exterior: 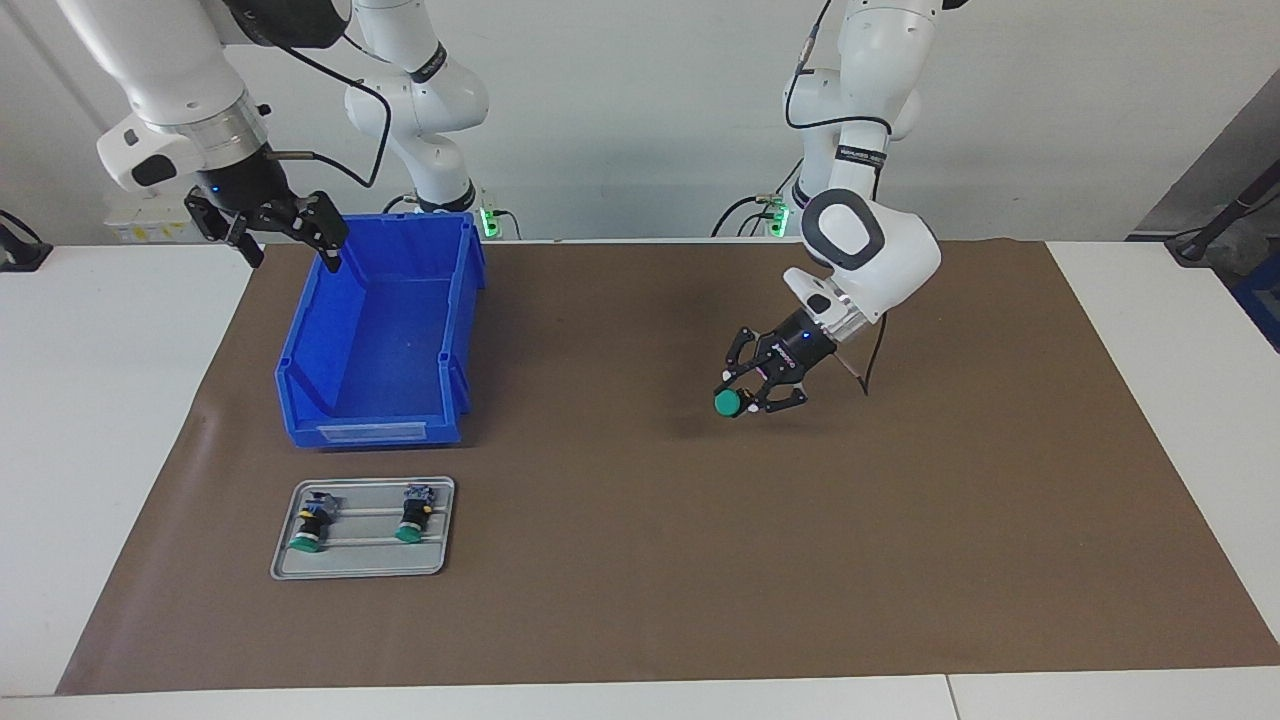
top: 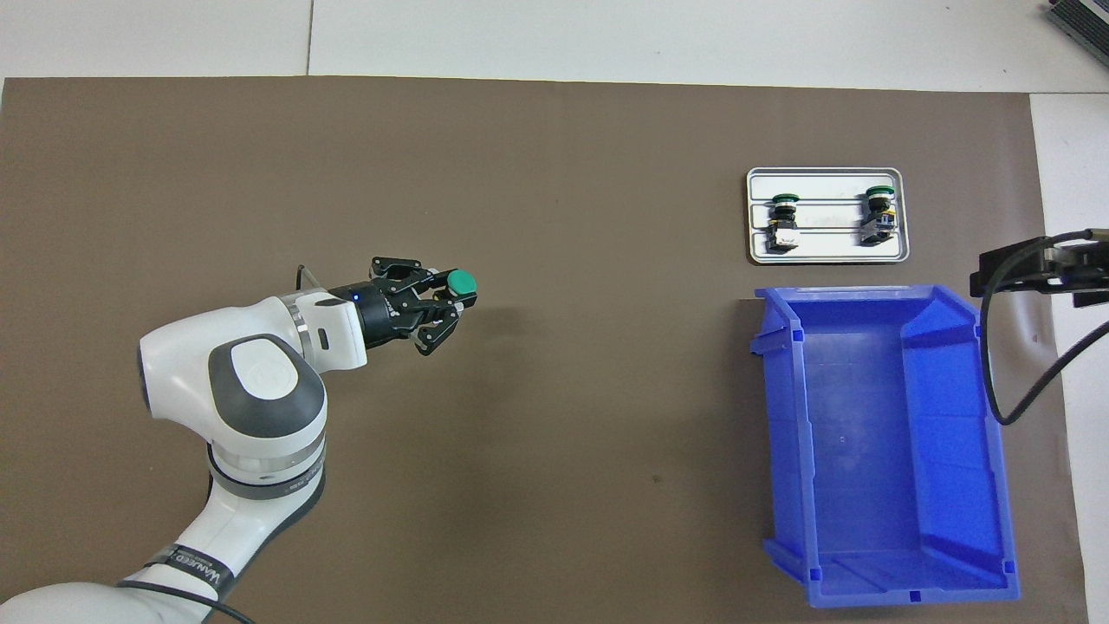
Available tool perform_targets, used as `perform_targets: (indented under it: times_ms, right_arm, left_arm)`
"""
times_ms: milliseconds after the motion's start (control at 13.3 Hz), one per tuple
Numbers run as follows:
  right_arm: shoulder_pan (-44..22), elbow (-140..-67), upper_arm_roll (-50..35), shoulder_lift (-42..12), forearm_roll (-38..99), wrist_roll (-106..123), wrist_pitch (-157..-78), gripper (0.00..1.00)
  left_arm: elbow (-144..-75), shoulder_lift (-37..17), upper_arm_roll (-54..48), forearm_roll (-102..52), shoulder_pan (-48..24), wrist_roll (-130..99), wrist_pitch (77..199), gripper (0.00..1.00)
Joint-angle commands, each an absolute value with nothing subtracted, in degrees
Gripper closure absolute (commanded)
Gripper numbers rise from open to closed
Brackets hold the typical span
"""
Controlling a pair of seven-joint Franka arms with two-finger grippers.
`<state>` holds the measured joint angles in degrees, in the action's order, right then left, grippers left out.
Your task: Place and press button with both arms
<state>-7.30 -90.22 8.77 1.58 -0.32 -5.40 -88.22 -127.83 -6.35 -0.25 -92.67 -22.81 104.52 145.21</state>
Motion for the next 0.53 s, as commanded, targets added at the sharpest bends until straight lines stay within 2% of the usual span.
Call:
perform_targets:
  times_ms: [0, 150, 450]
  right_arm:
    - [-7.0, -91.8, 8.6, 3.0, 0.1, -4.0, -89.0, 0.00]
    - [-7.0, -91.8, 8.6, 3.0, 0.1, -4.0, -89.1, 0.00]
    - [-6.9, -91.8, 8.6, 3.0, 0.1, -4.0, -89.1, 0.00]
  left_arm:
    - [-133.7, -3.2, -0.7, -106.0, -21.8, 118.9, 143.2, 1.00]
    - [-137.4, -4.3, -0.6, -115.2, -19.6, 130.0, 135.2, 1.00]
    - [-141.7, -5.4, -0.6, -119.7, -15.9, 139.2, 124.1, 1.00]
